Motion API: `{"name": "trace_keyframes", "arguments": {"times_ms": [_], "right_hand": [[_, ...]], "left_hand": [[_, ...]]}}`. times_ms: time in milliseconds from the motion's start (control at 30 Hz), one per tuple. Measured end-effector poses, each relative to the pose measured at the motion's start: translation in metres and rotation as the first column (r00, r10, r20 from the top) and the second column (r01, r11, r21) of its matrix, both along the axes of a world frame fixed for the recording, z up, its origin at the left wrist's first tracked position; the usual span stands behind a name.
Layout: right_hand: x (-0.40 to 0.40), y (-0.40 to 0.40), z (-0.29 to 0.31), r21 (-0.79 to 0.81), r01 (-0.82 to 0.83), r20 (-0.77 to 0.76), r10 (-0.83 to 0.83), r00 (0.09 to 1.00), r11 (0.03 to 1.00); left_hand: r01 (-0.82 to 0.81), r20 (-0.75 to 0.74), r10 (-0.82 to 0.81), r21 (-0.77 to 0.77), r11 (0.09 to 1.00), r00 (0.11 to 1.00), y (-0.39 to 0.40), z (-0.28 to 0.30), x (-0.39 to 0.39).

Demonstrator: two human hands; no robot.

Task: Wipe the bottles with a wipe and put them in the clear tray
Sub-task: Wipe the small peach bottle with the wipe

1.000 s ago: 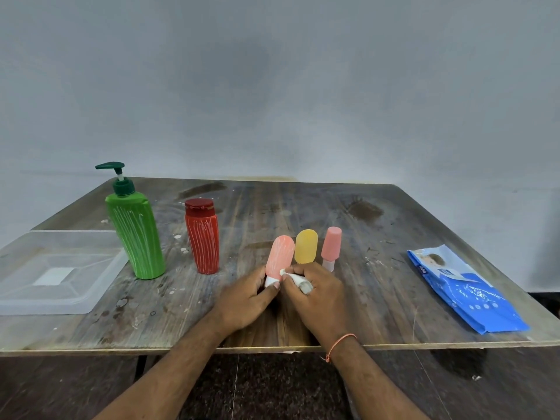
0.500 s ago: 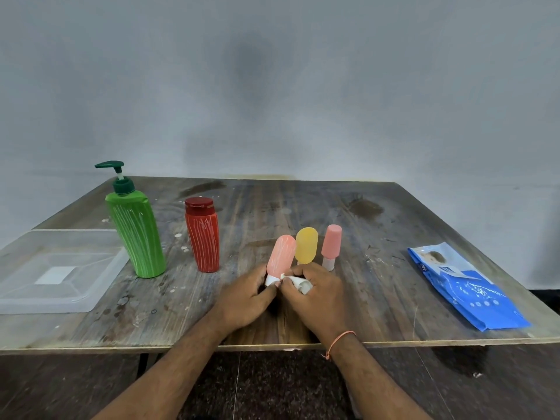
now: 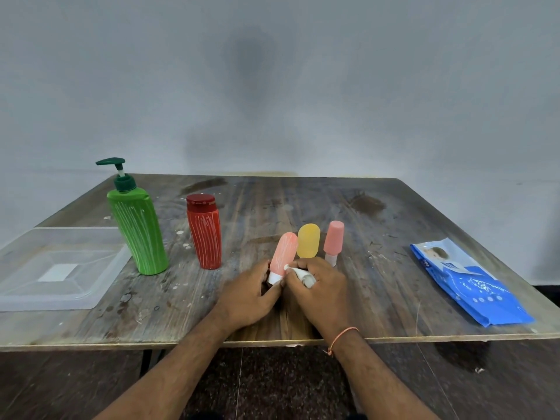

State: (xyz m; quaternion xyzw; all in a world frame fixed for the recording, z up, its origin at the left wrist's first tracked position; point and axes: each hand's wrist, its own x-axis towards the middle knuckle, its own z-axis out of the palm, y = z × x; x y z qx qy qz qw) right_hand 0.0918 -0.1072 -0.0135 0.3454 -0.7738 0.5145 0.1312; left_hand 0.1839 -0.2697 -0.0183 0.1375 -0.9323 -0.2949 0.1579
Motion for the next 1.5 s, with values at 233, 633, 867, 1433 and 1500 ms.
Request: {"name": "trace_keyframes", "arguments": {"times_ms": [233, 633, 867, 1433, 1500], "right_hand": [[0.001, -0.001, -0.002, 0.027, -0.015, -0.025, 0.016, 1.000, 1.000], [-0.002, -0.004, -0.006, 0.013, 0.031, -0.094, -0.030, 0.995, 0.999], [0.001, -0.003, -0.007, 0.021, -0.017, -0.148, 0.020, 0.989, 1.000], [0.000, -0.003, -0.005, 0.032, 0.013, -0.184, -0.006, 0.983, 0.999], [0.000, -0.003, -0.006, 0.045, -0.020, -0.179, 0.028, 0.983, 0.999]], "left_hand": [[-0.025, 0.017, 0.027, -0.089, 0.996, 0.999, 0.000, -0.002, -0.001], [-0.045, -0.028, 0.041, -0.156, 0.987, 0.999, 0.002, -0.004, -0.001], [-0.056, -0.062, 0.044, -0.196, 0.979, 0.997, 0.005, -0.003, 0.001], [-0.105, -0.107, 0.079, -0.267, 0.958, 0.991, 0.010, -0.003, 0.003], [-0.103, -0.103, 0.078, -0.266, 0.958, 0.992, 0.010, -0.002, 0.003]]}}
